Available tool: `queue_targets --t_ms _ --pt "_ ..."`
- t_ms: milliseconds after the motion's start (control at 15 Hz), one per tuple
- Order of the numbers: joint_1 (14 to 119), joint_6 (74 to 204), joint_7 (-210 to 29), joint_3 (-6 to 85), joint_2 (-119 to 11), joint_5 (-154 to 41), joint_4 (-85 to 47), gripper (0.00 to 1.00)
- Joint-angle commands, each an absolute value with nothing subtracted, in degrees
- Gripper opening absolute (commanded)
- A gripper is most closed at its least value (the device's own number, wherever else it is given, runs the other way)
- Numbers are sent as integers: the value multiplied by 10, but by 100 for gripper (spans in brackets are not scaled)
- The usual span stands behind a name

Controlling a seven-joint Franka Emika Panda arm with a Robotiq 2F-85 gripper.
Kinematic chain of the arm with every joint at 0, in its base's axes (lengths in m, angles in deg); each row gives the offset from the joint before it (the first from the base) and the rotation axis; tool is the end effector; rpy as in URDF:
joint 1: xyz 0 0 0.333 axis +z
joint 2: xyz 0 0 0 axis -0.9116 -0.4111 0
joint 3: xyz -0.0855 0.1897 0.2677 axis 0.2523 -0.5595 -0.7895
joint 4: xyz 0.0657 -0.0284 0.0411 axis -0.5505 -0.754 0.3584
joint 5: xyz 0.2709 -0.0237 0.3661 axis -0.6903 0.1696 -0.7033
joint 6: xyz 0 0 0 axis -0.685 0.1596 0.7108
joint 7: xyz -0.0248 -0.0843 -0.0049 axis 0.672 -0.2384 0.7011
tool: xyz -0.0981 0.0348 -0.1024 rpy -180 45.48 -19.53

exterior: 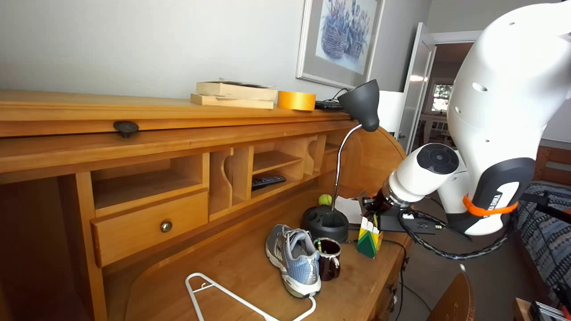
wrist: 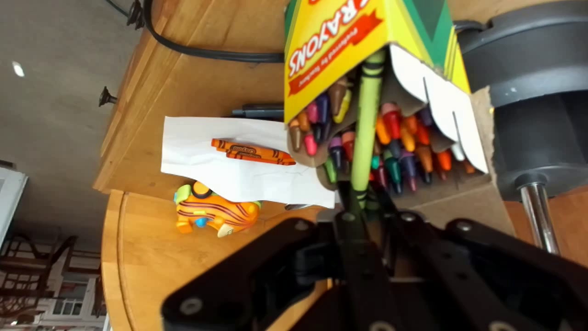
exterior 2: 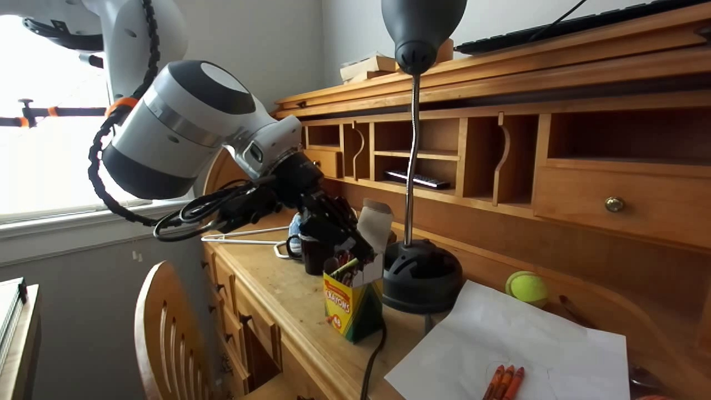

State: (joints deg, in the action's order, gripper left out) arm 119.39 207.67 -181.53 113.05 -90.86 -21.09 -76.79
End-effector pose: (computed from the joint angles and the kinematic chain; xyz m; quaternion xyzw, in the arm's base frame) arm 0.4462 -0.2198 0.1506 0.8104 -0.4421 0.3331 0.1918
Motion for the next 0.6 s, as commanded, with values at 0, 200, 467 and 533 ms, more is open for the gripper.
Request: queue_targets --t_ms 0,200,467,533 --pt "1234 2043 -1718 1097 -909 -370 -802 3" --pt "1258 2035 -1632 1066 -913 -508 -816 3" --pt "1276 2037 -1507 1019 -907 -687 -823 3" --pt "1276 2038 -1481 1010 -901 -719 -823 3"
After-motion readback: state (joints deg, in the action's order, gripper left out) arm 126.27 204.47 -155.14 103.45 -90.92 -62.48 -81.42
